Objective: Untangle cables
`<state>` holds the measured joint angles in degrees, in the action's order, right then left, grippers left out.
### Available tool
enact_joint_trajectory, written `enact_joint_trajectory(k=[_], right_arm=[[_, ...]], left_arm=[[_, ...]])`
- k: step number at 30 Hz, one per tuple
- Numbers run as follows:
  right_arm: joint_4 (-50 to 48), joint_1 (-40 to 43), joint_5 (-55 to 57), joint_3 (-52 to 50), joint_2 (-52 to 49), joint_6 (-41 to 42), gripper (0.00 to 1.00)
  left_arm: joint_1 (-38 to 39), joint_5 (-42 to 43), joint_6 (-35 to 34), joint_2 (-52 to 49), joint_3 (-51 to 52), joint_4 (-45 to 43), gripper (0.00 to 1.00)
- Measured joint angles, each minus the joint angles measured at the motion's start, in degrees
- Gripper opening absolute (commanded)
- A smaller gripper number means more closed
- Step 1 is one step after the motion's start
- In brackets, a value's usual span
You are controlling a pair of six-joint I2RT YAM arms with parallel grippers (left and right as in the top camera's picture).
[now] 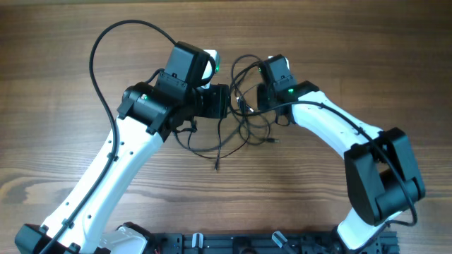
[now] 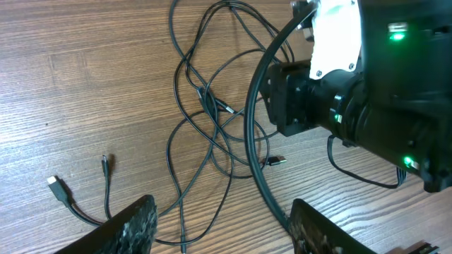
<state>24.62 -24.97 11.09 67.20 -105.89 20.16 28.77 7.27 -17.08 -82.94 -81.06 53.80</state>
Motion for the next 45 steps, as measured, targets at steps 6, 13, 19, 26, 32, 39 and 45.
enact_joint_trajectory(k=[6, 13, 19, 26, 32, 39, 45], right_arm=[[3.61, 6.12, 0.5, 0.0, -0.2, 2.6, 0.44], [3.91, 6.54, -5.53, -0.02, -0.2, 3.41, 0.22], [4.74, 6.54, -6.51, -0.02, -0.2, 3.85, 0.11], [4.74, 6.54, -6.6, -0.02, -0.2, 3.87, 0.04], [5.07, 6.54, -6.6, -0.02, -0.2, 3.85, 0.04], [8.31, 6.54, -6.99, 1.36, 18.58, 3.54, 0.04], [16.98, 6.54, -6.99, 2.19, 27.45, 2.93, 0.23]], left_arm=[[0.0, -0.17, 0.0, 0.0, 0.0, 0.02, 0.64], [0.0, -0.17, 0.0, 0.0, 0.0, 0.02, 0.66], [0.0, -0.17, 0.0, 0.0, 0.0, 0.02, 0.67], [0.0, -0.17, 0.0, 0.0, 0.0, 0.02, 0.67], [0.0, -0.17, 0.0, 0.0, 0.0, 0.02, 0.68], [0.0, -1.49, 0.0, 0.0, 0.0, -0.04, 0.68], [0.0, -1.68, 0.0, 0.0, 0.0, -0.22, 0.69]])
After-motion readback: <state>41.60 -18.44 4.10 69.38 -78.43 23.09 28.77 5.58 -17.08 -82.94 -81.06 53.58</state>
